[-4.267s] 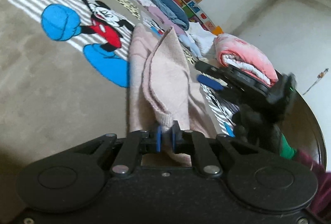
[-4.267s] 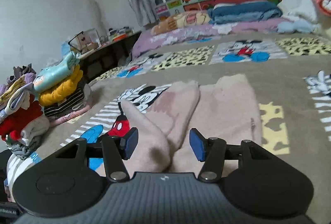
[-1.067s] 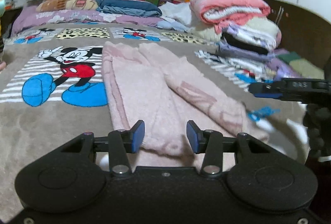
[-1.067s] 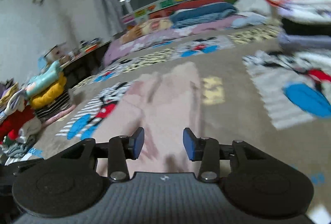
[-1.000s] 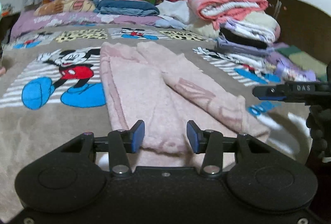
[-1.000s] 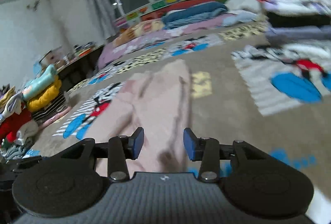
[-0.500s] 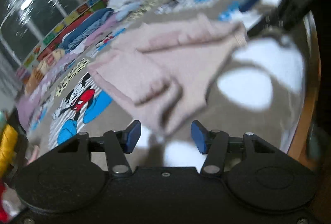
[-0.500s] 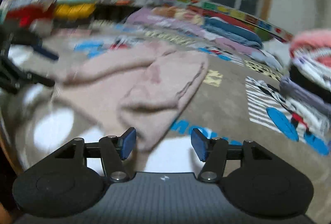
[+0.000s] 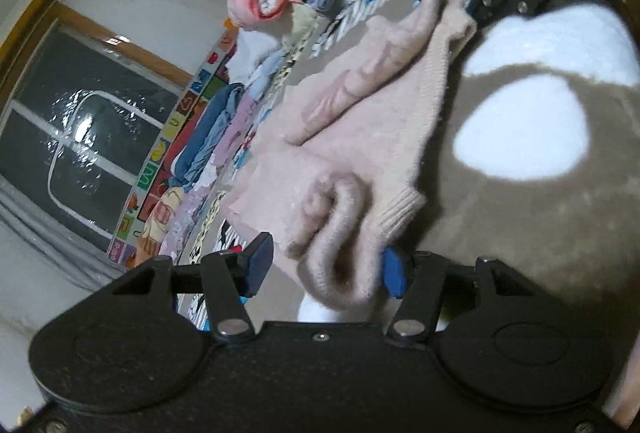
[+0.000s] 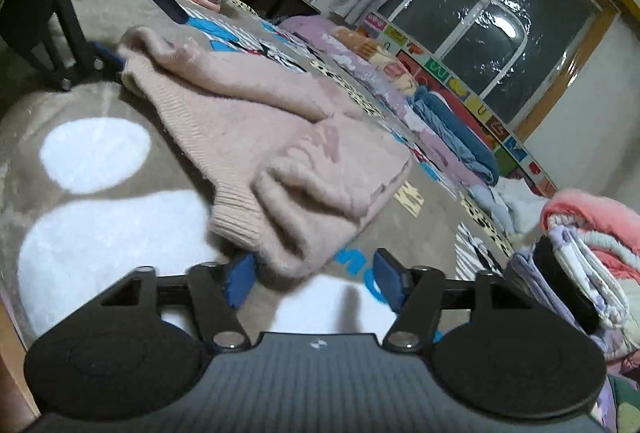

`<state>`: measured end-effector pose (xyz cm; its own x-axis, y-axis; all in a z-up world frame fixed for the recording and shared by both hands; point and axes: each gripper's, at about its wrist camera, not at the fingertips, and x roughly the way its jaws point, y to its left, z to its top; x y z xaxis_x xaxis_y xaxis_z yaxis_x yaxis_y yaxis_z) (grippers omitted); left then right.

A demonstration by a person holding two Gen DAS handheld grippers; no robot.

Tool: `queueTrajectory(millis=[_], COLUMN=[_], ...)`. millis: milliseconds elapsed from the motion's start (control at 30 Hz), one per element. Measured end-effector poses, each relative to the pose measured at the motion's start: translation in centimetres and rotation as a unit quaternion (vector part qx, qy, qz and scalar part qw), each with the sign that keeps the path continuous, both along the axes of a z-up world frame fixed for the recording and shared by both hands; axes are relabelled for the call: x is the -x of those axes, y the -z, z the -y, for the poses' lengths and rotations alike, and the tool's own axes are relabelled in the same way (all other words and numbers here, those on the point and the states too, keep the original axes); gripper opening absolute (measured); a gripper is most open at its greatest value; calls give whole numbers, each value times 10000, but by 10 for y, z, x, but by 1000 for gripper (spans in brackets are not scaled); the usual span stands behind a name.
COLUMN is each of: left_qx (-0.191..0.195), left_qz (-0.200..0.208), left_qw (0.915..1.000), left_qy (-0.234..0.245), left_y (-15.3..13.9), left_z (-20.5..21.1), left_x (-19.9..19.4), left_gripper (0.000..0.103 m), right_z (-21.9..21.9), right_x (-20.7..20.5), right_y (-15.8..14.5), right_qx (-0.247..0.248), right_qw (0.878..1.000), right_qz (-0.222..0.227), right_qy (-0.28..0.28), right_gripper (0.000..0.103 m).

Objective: Fold clothes

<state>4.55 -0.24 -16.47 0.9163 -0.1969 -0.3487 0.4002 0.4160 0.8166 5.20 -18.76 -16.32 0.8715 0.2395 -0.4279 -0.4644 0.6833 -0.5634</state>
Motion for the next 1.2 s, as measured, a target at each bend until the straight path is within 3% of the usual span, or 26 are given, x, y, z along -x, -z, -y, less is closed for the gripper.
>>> queueTrajectory(millis=[67, 100, 167, 267, 567, 867, 1000, 1067, 1200], left_qx=[60, 78, 110, 159, 273, 110, 786, 1080, 1946], left_qz=[10, -1, -26, -62, -66, -338, -572, -489, -494], left_qw=[10000, 9999, 9999, 9996, 9991, 9994, 9953, 9929, 9794], left_qy=[-36, -65, -124, -213, -325, -8, -1, -69, -212], left_y=[1, 1, 0, -2, -13, -45, -72, -84, -104], left_z=[1, 2, 5, 10, 19, 5, -9, -12, -22], left_x=[-2, -2, -1, -1, 14, 65, 68, 60, 36], left_gripper=[47, 36, 24, 16, 13, 13, 14, 15, 19], right_z=[-4, -6, -8, -8, -6, 6, 14, 17, 24], right_x=[-2, -2, -5, -10, 10, 60, 82, 85, 75], right_y=[3, 4, 4, 1, -15, -40, -60, -69, -87], right_qx=[40, 47, -23, -248, -543, -544, -688, -830, -1220], right_qw=[10000, 9999, 9999, 9996, 9983, 9977, 9963, 9950, 9903], right_qz=[60, 141, 158, -19, -77, -57, 159, 285, 495], right_qy=[-61, -52, -49, -95, -174, -405, -483, -472, -445], right_gripper=[38, 38, 34, 23, 18, 18, 18, 18, 18])
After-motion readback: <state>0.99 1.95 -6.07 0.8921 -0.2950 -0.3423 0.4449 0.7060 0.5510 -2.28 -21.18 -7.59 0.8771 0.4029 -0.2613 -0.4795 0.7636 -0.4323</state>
